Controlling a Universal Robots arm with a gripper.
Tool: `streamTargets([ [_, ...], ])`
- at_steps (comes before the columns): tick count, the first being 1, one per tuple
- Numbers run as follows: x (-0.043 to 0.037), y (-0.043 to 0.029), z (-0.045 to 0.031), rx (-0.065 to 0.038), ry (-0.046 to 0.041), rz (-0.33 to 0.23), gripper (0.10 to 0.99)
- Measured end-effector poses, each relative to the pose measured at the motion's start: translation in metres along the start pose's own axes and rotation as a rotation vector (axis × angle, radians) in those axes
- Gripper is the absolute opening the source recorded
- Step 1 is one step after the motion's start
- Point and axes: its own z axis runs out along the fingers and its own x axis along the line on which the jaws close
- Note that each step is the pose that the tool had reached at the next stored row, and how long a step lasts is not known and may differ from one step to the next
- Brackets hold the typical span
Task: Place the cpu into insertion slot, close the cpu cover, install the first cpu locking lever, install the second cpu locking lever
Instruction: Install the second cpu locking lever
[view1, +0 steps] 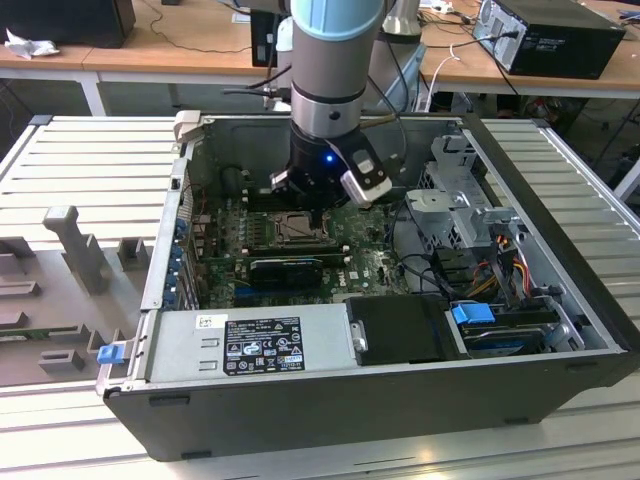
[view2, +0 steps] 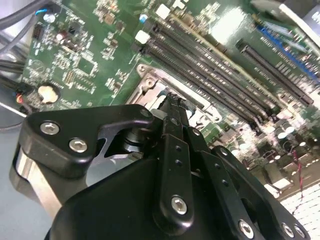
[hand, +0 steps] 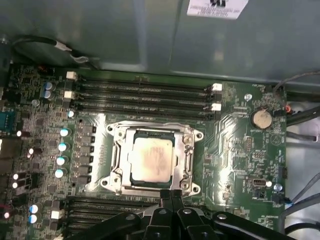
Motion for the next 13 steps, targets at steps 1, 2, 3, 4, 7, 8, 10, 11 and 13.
streamTargets([
  [1,0.0003,-0.0034,0.0015,-0.001,0.0106,0.001,0.106],
  [2,0.0004,-0.0059,0.0022,-0.001,0.0157,0.002,0.106],
  [3,0.0006,-0.0083,0.0024,-0.004,0.0176,0.002,0.106],
  [4,0.0012,-0.0111,0.0023,-0.010,0.0179,0.002,0.106],
  [7,0.0082,-0.0147,0.0023,-0.033,0.0162,0.002,0.106],
  [8,0.0117,-0.0157,0.0026,-0.046,0.0153,0.002,0.106],
  [10,0.0188,-0.0160,0.0028,-0.063,0.0142,0.002,0.106],
  [11,0.0235,-0.0160,0.0030,-0.072,0.0136,0.002,0.106],
  [13,0.0287,-0.0161,0.0042,-0.081,0.0130,0.002,0.106],
])
